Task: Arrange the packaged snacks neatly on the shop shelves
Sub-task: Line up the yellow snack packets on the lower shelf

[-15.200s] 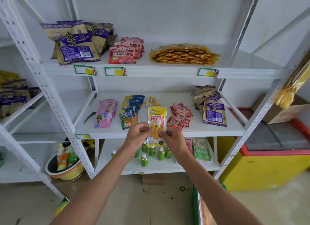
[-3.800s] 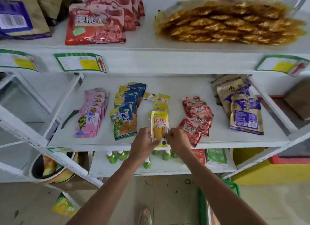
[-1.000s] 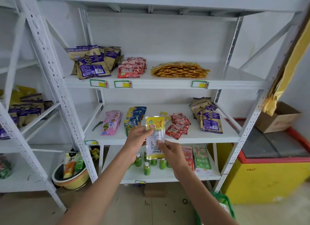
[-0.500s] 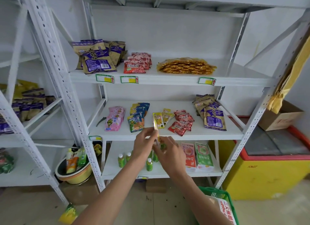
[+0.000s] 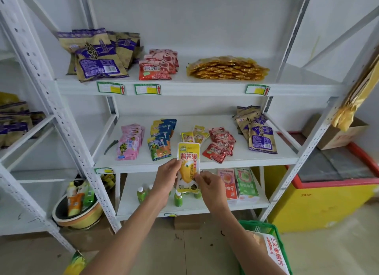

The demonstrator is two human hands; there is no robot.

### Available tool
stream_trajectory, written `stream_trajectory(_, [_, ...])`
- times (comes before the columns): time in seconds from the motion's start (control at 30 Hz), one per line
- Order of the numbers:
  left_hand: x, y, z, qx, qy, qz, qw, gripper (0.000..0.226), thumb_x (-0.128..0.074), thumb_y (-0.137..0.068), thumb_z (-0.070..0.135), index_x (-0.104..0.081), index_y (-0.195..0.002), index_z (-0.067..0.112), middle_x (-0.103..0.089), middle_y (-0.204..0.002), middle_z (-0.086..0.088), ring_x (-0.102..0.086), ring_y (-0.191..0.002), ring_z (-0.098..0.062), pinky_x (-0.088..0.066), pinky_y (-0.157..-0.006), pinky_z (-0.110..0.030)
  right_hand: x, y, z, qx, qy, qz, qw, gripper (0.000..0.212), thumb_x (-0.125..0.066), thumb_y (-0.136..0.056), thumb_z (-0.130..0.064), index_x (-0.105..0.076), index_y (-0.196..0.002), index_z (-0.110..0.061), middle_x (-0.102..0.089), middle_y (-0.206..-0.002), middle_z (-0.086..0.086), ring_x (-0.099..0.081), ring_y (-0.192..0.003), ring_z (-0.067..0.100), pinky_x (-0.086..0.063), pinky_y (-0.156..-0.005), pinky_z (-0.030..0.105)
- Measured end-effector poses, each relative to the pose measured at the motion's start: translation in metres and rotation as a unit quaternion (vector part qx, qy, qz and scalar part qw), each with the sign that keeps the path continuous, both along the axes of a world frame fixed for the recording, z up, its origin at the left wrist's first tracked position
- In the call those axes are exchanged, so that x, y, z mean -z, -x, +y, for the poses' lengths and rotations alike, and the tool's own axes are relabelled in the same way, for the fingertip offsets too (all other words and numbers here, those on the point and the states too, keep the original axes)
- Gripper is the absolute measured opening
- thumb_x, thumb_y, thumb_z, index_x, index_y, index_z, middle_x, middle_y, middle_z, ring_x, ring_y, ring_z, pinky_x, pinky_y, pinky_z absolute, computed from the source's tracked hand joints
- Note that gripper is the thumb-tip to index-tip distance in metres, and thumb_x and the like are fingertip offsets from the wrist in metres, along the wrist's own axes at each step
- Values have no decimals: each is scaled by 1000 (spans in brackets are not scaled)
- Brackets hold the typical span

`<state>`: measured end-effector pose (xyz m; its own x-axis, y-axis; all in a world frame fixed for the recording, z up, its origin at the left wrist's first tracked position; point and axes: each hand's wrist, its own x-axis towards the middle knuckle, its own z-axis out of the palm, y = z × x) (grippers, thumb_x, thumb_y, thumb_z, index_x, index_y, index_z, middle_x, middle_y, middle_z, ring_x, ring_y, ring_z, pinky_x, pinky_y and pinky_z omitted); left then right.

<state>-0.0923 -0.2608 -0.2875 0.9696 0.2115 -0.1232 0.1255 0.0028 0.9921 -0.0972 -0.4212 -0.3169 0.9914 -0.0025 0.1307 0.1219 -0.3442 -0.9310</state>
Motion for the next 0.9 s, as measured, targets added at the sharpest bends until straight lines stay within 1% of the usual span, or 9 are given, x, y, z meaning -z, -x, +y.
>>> stream_trajectory(0.1, [22, -33, 1, -1, -41, -19, 999, 10, -68, -101, 30, -74, -96, 36, -78, -92, 10, -74, -94, -13, -59, -95, -46, 19, -37, -5, 22, 7, 31, 999, 28, -64, -103, -25, -67, -76, -20, -63, -60, -11, -51, -53, 3, -35, -51, 17])
stream_trajectory(0.23, [53, -92, 8, 13, -102, -25, 994, 17, -76, -95, 29, -71, -107, 39, -78, -99, 15, -73, -99, -9, -60, -95, -46, 48, -106, -6, 42, 39, 45, 997, 25, -66, -102, -30, -69, -79, -22, -70, -69, -4, -58, -58, 9, -44, -56, 31])
stream_trajectory(0.33, [76, -143, 8, -15, -166, -46, 985, 31, -78, -92, 21, -67, -118, 33, -75, -104, 16, -69, -96, 4, -59, -89, -32, 69, -169, 1, 41, 73, 68, 994, 19, -66, -101, -32, -69, -82, -28, -74, -78, -9, -67, -65, 13, -56, -61, 35])
stream_trajectory(0.4, [96, -177, 11, -20, -201, -49, 978, 38, -80, -89, 17, -66, -122, 28, -74, -110, 13, -67, -94, 10, -55, -80, -17, 79, -209, 9, 32, 106, 76, 991, 14, -66, -101, -33, -71, -89, -27, -76, -87, -9, -68, -71, 15, -55, -62, 35])
stream_trajectory(0.47, [116, -207, 14, -3, -249, -36, 968, 43, -81, -88, 26, -65, -128, 29, -70, -120, 11, -68, -97, 6, -57, -79, -18, 89, -243, 17, 25, 146, 83, 985, 14, -66, -101, -31, -74, -96, -21, -77, -91, -4, -66, -73, 16, -48, -62, 31])
stream_trajectory(0.57, [147, -245, 19, 13, -316, -43, 948, 56, -74, -86, 49, -60, -136, 28, -62, -128, 10, -67, -103, -9, -60, -86, -35, 102, -283, 23, 23, 173, 104, 979, 17, -66, -101, -30, -71, -92, -17, -76, -83, 3, -70, -69, 24, -54, -61, 35])
stream_trajectory(0.7, [162, -267, 17, 35, -413, -59, 908, 60, -69, -89, 48, -58, -143, 25, -50, -134, 1, -59, -111, -12, -61, -75, -32, 117, -314, 31, 51, 198, 97, 974, 15, -71, -96, -26, -66, -95, -12, -69, -90, 8, -66, -76, 28, -47, -61, 35])
stream_trajectory(0.83, [168, -272, 16, 26, -431, -74, 899, 53, -62, -97, 48, -58, -146, 28, -48, -141, -2, -57, -117, -12, -62, -73, -28, 125, -317, 38, 57, 227, 48, 971, 22, -70, -98, -22, -61, -113, -9, -65, -95, 8, -64, -74, 28, -39, -56, 31])
stream_trajectory(0.9, [173, -274, 16, 24, -445, -77, 892, 50, -63, -100, 44, -57, -147, 29, -47, -146, -3, -56, -124, -16, -63, -70, -31, 124, -318, 39, 50, 227, 38, 972, 20, -69, -99, -24, -60, -112, -12, -66, -91, 5, -64, -72, 26, -40, -53, 32])
